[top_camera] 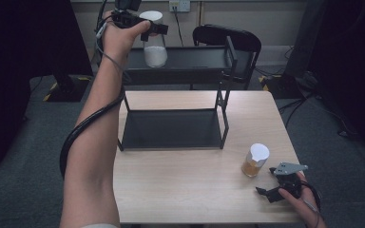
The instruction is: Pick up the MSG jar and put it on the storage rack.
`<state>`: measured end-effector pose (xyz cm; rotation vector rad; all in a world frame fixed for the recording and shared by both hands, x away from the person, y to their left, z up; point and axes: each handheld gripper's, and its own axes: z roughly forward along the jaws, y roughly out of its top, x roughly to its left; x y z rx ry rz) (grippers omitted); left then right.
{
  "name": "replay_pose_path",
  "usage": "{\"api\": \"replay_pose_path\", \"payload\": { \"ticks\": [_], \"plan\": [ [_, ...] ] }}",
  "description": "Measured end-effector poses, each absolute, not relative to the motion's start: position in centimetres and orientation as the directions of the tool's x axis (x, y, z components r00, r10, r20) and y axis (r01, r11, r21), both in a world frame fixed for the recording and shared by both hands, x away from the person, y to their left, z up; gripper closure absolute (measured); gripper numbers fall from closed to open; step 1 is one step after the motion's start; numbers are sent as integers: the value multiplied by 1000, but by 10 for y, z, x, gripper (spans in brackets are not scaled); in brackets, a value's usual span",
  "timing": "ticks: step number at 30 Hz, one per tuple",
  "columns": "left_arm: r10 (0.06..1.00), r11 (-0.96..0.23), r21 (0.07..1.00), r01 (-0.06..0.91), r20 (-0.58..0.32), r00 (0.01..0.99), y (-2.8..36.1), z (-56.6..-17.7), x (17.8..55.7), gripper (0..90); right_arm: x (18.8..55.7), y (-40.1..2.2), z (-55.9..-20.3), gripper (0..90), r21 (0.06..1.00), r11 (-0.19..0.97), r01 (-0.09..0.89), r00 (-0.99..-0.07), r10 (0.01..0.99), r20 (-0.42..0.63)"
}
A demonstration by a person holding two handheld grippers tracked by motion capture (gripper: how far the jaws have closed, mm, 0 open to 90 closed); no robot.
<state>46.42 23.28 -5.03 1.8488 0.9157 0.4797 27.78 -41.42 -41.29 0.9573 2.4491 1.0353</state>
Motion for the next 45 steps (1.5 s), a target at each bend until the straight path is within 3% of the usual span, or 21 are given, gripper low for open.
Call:
{"api": "replay_pose_path", "payload": {
  "ticks": [15,31,32,34,37,45],
  "plan": [
    [781,-209,892,402,-96,617,228,-65,480,336,278,-414,-413,0,724,514,460,-726,687,-26],
    [797,-220,905,364,-48,602,222,-73,471,329,278,-414,-413,0,724,514,460,-726,687,-26],
    [803,-213,904,370,-53,593,221,-73,470,314,278,-414,-413,0,724,514,460,-726,687,-26],
    [810,-199,905,377,-64,583,220,-74,469,181,278,-414,-413,0,724,515,459,-727,687,-27],
    [818,-180,902,394,-86,569,219,-74,466,66,278,-414,-413,0,724,515,459,-727,687,-27],
    [824,-152,907,392,-102,557,220,-80,452,16,278,-414,-413,0,724,514,459,-726,687,-27]
  ]
}}
